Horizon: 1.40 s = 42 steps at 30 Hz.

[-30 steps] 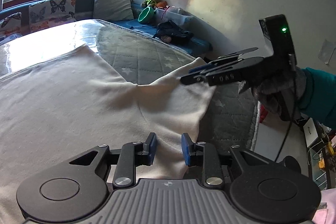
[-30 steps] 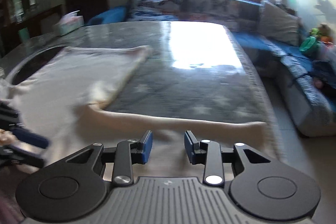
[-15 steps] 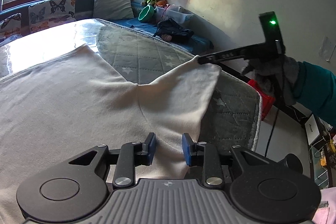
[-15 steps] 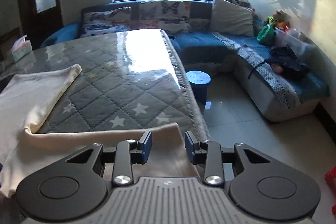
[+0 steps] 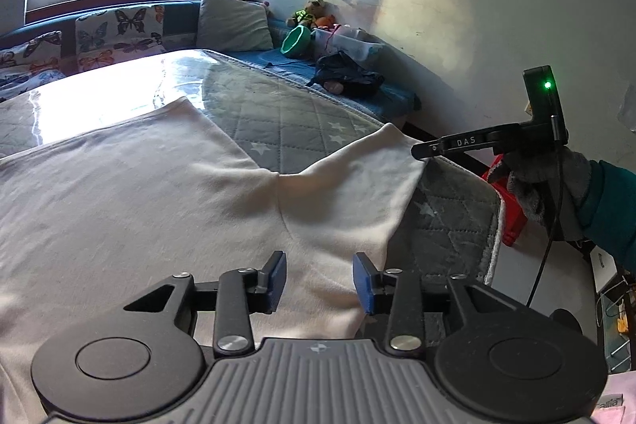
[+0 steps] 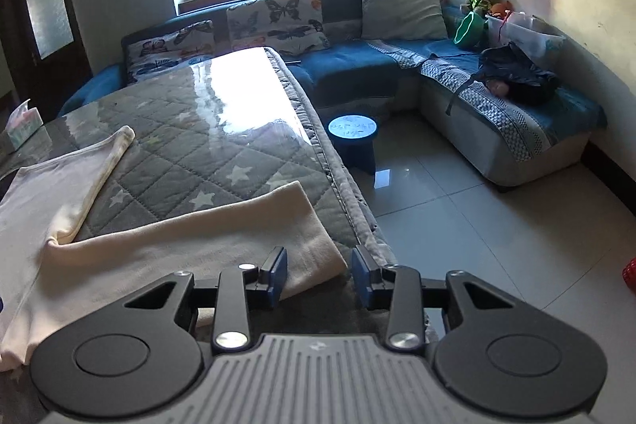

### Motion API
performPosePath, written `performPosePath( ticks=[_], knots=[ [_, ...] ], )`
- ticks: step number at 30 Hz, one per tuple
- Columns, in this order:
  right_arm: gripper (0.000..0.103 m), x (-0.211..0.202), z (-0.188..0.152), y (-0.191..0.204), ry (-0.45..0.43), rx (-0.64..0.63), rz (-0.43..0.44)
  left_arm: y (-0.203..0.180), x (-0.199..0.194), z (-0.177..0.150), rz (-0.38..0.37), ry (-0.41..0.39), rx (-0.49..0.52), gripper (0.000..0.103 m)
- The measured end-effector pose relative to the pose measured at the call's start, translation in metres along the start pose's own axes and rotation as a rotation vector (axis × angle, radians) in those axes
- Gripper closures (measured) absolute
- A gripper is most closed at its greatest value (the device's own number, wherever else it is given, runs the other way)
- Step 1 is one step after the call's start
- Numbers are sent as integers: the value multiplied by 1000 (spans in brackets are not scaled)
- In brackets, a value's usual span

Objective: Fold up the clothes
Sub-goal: 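Grasp the sweatshirt side with the right gripper, lift and fold it over the body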

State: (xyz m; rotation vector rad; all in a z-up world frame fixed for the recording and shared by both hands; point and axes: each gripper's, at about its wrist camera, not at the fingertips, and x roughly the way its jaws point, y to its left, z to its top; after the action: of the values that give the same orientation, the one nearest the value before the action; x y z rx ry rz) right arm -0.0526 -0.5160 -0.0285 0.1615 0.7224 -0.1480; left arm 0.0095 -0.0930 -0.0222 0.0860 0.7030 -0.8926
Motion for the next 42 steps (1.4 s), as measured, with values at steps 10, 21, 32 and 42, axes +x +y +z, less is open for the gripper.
performPosePath(
  ticks=[10, 21, 32, 42],
  knots=[
    [98, -2, 1, -2, -45, 34, -9, -13, 2, -2, 5, 1, 24, 61],
    [99, -25, 17, -2, -120, 61, 32, -22, 10, -5, -13, 8, 43, 56],
    [99, -84, 64, 46, -275, -43, 159, -18, 3, -10, -18, -20, 24, 54],
    [99, -126, 93, 151, -347, -268, 324, 7, -40, -22, 36, -115, -58, 51]
  ],
)
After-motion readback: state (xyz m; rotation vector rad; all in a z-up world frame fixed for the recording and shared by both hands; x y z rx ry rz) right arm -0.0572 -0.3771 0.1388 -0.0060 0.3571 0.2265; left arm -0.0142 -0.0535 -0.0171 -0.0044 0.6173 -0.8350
